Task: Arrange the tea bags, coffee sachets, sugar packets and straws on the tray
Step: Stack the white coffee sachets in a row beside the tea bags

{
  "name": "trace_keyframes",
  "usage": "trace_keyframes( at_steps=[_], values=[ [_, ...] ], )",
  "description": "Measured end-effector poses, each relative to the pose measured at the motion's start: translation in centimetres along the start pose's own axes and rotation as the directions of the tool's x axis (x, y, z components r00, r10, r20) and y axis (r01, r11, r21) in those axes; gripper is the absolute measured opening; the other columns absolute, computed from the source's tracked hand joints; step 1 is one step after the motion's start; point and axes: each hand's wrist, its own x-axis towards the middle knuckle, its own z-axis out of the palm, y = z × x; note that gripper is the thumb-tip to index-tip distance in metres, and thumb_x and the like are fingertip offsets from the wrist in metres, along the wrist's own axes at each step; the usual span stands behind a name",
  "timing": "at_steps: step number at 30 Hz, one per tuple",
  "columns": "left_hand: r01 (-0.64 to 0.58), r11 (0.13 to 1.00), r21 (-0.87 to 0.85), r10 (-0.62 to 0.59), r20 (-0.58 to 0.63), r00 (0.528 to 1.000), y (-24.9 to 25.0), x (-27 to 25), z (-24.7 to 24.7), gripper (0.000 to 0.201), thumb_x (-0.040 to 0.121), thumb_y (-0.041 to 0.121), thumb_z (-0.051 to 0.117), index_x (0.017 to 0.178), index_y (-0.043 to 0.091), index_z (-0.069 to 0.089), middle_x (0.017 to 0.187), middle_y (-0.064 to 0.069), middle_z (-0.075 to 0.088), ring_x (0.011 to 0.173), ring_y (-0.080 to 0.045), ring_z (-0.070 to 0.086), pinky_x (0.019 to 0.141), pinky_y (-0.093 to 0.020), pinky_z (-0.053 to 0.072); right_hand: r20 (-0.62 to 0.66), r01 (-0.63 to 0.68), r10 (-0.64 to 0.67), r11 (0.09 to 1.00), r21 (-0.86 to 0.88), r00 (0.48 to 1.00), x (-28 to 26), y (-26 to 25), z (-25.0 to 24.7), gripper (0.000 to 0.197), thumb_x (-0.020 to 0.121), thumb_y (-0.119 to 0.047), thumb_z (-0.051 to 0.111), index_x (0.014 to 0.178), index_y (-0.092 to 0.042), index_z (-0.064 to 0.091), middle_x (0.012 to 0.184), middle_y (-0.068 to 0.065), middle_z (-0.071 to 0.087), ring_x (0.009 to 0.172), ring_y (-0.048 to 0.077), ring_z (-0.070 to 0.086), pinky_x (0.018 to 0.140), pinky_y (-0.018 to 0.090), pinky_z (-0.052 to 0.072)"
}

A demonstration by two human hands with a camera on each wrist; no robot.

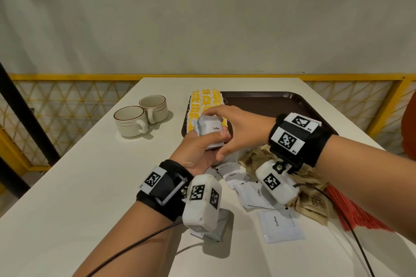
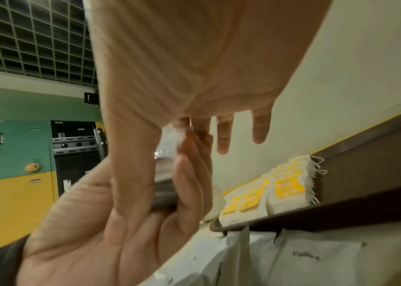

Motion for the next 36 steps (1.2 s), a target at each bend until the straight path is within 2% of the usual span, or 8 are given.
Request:
trace_keyframes(
  at_steps=[5,11,16,19,22,25,31,36],
  values=[
    [-0.009,0.998,0.065,0.010,-0.015,1.000,-0.3,0.1,-0.4,0.034,0.081,-0.017,0.056,0.107,0.005,0.055,0.083,-0.008,0.059,0.076,-0.016,0.060,0.064,-0.027,0.054,-0.127,0.044,-0.027,0.991,0.128,0.992,-0.5,1.0,-1.9,0.061,0.074,-0.027,0.081,0.130,-0.025,0.055,0.130,-0.011,0.055,0.121,0.002,0.046,0.091,0.000,0.033],
    [0.012,0.996,0.090,-0.015,0.033,0.999,-0.4,-0.1,0.1,0.041,0.078,-0.016,0.061,0.109,0.009,0.054,0.084,-0.003,0.060,0.075,-0.014,0.060,0.068,-0.026,0.053,-0.165,0.065,-0.032,0.978,0.199,0.986,-0.7,0.3,-2.1,0.025,0.083,-0.018,0.073,0.108,-0.019,0.069,0.105,-0.005,0.069,0.099,-0.002,0.060,0.094,0.030,0.047],
    [0.000,0.993,0.116,-0.003,0.024,1.000,-0.2,-0.5,0.5,0.038,0.077,-0.015,0.064,0.109,0.005,0.060,0.078,-0.004,0.063,0.074,-0.013,0.061,0.068,-0.025,0.051,-0.111,0.024,-0.005,0.984,0.175,0.994,-0.6,0.3,-2.0,0.020,0.079,-0.021,0.077,0.096,-0.016,0.069,0.096,-0.003,0.065,0.083,0.001,0.057,0.081,0.021,0.046],
    [0.001,0.991,0.134,-0.006,0.035,0.999,0.0,-0.9,0.8,0.033,0.081,-0.016,0.057,0.105,0.006,0.062,0.077,-0.001,0.068,0.075,-0.011,0.065,0.071,-0.023,0.055,-0.002,-0.080,0.082,0.984,0.159,0.997,-0.5,0.6,-1.8,0.025,0.079,-0.029,0.076,0.098,-0.014,0.070,0.100,0.009,0.066,0.080,0.014,0.056,0.080,0.035,0.049],
    [0.027,0.994,0.109,-0.032,0.044,0.999,0.1,-1.1,1.1,0.031,0.081,-0.014,0.058,0.104,0.007,0.062,0.079,-0.003,0.069,0.071,-0.010,0.066,0.065,-0.022,0.056,0.043,-0.127,0.119,0.956,0.263,0.992,-0.7,0.6,-1.8,0.024,0.081,-0.024,0.075,0.099,-0.009,0.070,0.097,0.009,0.065,0.077,0.013,0.054,0.078,0.031,0.046],
    [0.082,0.997,-0.015,-0.081,0.048,0.996,0.3,-1.0,1.2,0.039,0.073,-0.005,0.065,0.110,0.006,0.059,0.083,-0.007,0.066,0.074,-0.014,0.063,0.063,-0.022,0.056,0.059,-0.113,0.096,0.865,0.490,0.994,-1.1,0.7,-2.2,0.015,0.084,-0.012,0.070,0.096,-0.006,0.064,0.091,0.006,0.061,0.078,0.013,0.055,0.073,0.028,0.047],
    [0.093,0.995,-0.038,-0.093,-0.007,0.996,3.4,1.2,0.4,0.038,0.072,0.001,0.072,0.108,0.008,0.059,0.073,-0.005,0.063,0.066,-0.013,0.063,0.061,-0.022,0.055,-0.016,-0.074,0.181,0.477,0.876,0.983,0.0,2.8,-5.3,0.024,0.091,-0.001,0.055,0.114,-0.005,0.052,0.106,0.014,0.063,0.091,0.024,0.065,0.085,0.037,0.057],
    [0.111,0.993,-0.028,-0.111,0.000,0.994,5.5,3.7,0.0,0.044,0.070,0.004,0.063,0.113,0.009,0.057,0.072,-0.005,0.060,0.064,-0.014,0.061,0.061,-0.021,0.055,-0.128,-0.129,0.427,0.523,0.842,0.895,3.5,7.1,-7.9,0.020,0.090,0.003,0.059,0.102,-0.011,0.051,0.098,0.012,0.062,0.077,0.023,0.067,0.067,0.038,0.061]
  ],
)
